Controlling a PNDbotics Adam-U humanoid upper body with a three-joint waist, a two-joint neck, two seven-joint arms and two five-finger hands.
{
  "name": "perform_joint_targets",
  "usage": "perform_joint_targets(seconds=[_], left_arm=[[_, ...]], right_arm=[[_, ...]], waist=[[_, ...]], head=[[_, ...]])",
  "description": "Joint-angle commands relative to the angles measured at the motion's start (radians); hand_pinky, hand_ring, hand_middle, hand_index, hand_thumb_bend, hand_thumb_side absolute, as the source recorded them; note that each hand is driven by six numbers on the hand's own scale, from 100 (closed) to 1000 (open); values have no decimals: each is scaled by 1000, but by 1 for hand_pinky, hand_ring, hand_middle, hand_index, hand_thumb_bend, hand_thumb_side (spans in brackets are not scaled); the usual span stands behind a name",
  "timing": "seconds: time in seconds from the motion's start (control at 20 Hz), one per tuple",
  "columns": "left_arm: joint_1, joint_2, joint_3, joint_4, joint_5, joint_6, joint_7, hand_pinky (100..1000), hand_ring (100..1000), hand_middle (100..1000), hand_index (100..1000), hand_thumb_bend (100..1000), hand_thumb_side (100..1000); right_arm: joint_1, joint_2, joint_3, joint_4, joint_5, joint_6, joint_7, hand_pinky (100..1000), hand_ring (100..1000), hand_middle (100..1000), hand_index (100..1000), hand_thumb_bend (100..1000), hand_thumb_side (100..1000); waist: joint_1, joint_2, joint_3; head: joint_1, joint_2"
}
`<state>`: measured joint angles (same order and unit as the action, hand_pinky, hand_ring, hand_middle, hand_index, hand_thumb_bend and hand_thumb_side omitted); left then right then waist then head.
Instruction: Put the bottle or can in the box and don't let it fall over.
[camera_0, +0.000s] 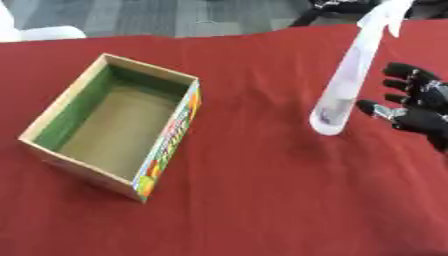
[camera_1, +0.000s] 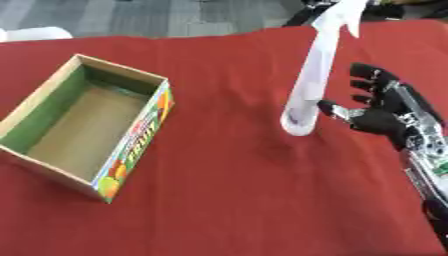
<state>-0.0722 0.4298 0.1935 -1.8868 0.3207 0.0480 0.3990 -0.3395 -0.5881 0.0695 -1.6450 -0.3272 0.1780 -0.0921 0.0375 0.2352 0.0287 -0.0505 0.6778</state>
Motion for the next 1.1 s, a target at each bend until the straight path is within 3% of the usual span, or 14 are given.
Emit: perform_joint_targets(seconds=[0.05,0.7,1.1], left_arm=[[-8,11,0,-14,3,0,-6,813,799,786,838,397,765],[-12,6,-4,-12,5,2,-9,813,799,787,837,396,767],[-12,4,-6,-12,6,3,-10,813,799,787,836,397,767]], right_arm=[[-29,-8,-2,27,-13,-11,1,909,945,898,907,569,129],[-91,27,22,87,-31,-31,30,907,943,896,906,573,134],[-120,40,34,120,-44,-26,36,906,941,895,904,576,131]], waist=[[0,-11,2],[5,-7,7],[8,-3,10]], head=[[-3,-15],[-17,-49],[-24,-34]])
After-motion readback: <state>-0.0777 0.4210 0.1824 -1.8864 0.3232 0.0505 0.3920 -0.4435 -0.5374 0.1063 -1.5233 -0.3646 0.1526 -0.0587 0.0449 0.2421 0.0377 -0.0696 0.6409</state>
